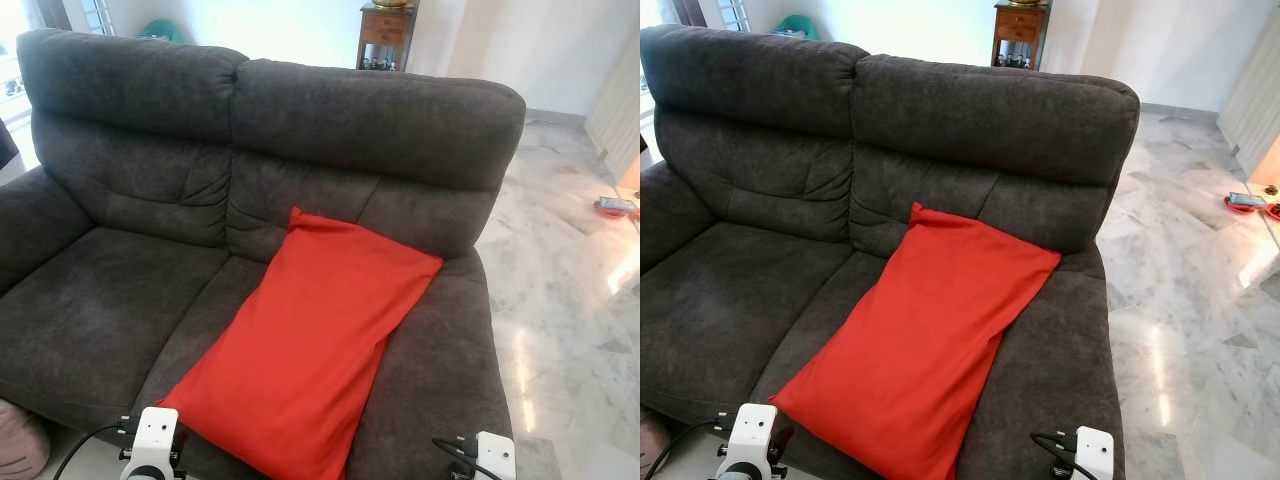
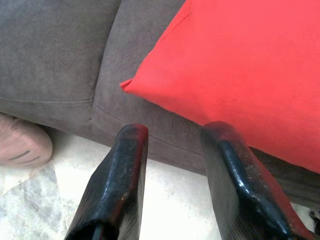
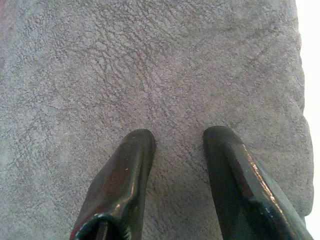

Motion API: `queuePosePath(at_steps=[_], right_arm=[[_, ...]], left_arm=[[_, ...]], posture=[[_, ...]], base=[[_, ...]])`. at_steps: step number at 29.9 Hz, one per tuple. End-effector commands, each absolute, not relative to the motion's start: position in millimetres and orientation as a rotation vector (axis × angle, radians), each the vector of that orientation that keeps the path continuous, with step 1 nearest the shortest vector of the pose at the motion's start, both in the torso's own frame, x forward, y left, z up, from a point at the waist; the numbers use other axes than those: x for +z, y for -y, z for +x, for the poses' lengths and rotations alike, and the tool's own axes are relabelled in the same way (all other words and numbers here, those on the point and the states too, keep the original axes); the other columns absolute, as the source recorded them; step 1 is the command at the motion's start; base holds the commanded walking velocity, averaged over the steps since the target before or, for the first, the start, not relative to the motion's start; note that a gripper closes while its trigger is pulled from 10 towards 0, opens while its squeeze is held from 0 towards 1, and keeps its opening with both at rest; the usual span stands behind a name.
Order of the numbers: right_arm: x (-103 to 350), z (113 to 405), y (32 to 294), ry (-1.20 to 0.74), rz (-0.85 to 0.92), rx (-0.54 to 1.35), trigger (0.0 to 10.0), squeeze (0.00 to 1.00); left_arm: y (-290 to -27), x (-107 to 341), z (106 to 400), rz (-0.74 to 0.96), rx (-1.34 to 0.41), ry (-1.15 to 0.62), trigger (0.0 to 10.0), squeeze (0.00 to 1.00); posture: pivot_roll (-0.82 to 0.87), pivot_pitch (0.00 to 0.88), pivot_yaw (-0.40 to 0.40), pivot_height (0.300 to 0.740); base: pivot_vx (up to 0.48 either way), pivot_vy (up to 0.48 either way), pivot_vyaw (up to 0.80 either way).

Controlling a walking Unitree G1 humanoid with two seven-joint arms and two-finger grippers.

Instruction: Move the pillow to the sofa from floor

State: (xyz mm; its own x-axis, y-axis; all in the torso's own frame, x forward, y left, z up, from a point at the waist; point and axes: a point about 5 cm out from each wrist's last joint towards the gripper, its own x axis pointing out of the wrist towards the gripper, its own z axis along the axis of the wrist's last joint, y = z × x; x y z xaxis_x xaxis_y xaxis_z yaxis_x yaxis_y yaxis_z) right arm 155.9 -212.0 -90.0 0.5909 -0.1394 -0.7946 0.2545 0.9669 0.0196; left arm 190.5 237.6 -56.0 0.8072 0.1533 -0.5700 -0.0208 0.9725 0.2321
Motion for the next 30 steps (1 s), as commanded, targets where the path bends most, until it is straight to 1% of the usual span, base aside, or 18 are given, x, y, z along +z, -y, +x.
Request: queuePosePath(at_steps=[1, 30], right_arm=[[-93.0, 152.7, 205.0, -0.939, 0.146, -0.198, 10.0, 0.00], [-92.6, 154.6, 204.0, -0.943, 0.159, -0.192, 10.0, 0.00]], left_arm=[[-238.9, -55.0, 191.7, 0.245, 0.070, -0.622, 10.0, 0.00], [-239.2, -54.0, 194.6, 0.246, 0.078, -0.620, 10.0, 0.00]], posture=[[0.08, 0.000, -0.032, 0.740], [0.10, 0.000, -0.036, 0.740]], base=[[-0.255, 0.000, 0.00], [-0.274, 0.000, 0.00]])
